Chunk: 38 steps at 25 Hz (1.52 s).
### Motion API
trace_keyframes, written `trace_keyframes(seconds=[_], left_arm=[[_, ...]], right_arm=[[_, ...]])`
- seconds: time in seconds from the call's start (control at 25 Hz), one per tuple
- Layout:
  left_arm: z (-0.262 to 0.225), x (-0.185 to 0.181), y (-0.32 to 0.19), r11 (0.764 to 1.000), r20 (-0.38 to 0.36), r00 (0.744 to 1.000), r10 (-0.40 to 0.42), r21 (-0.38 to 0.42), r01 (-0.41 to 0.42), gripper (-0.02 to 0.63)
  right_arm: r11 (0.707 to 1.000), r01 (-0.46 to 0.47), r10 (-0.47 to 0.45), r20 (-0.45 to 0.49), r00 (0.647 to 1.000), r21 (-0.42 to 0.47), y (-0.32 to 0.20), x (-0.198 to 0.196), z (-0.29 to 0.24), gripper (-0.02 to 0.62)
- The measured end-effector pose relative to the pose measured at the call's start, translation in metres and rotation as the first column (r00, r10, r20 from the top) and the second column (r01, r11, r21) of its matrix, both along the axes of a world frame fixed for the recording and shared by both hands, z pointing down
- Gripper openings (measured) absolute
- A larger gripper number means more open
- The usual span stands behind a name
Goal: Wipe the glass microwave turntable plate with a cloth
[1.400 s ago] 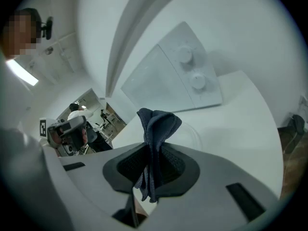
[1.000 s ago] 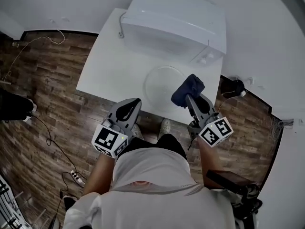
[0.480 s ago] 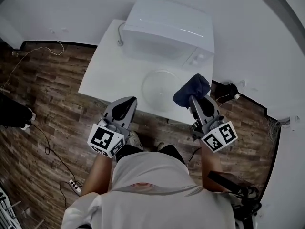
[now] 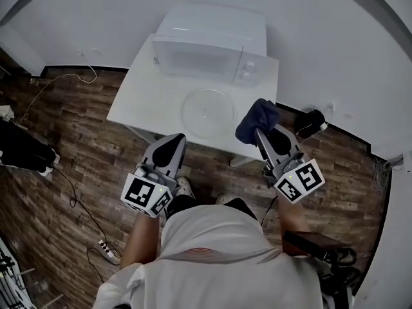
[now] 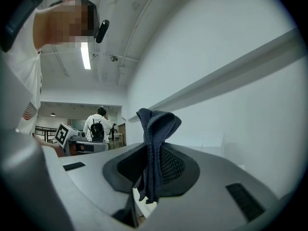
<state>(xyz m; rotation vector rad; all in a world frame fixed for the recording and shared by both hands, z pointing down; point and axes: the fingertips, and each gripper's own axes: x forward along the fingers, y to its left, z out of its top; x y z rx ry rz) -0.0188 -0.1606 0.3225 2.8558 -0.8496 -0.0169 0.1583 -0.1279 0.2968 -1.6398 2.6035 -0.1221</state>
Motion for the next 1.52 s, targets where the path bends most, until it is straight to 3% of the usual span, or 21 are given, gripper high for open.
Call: trace_keyframes(seconds=[0.28, 0.6, 1.08, 1.52], left_arm=[[-0.014, 0.014, 0.057, 0.998, 0.026, 0.998, -0.058, 0.026, 0.058, 0.011], [-0.033, 0.011, 0.068, 0.995, 0.034, 0.997, -0.068, 0.072, 0.065, 0.011], [-0.038, -0.035, 0.062, 0.996, 0.024, 0.999, -0.048, 0.080, 0.046, 0.011], [-0.037, -0.046, 0.047, 0.997, 0.010, 1.000, -0.021, 0.078, 0.020, 0.011]], right_arm=[[0.999, 0.035, -0.035, -0.012, 0.999, 0.020, 0.058, 0.019, -0.004, 0.061], [0.998, 0.023, -0.021, -0.028, 0.999, 0.054, 0.074, 0.016, -0.013, 0.061], [0.998, -0.001, 0.003, -0.030, 1.000, 0.062, 0.063, -0.028, -0.024, 0.061], [1.000, -0.015, 0.016, -0.051, 0.999, 0.022, 0.050, -0.046, -0.017, 0.061]])
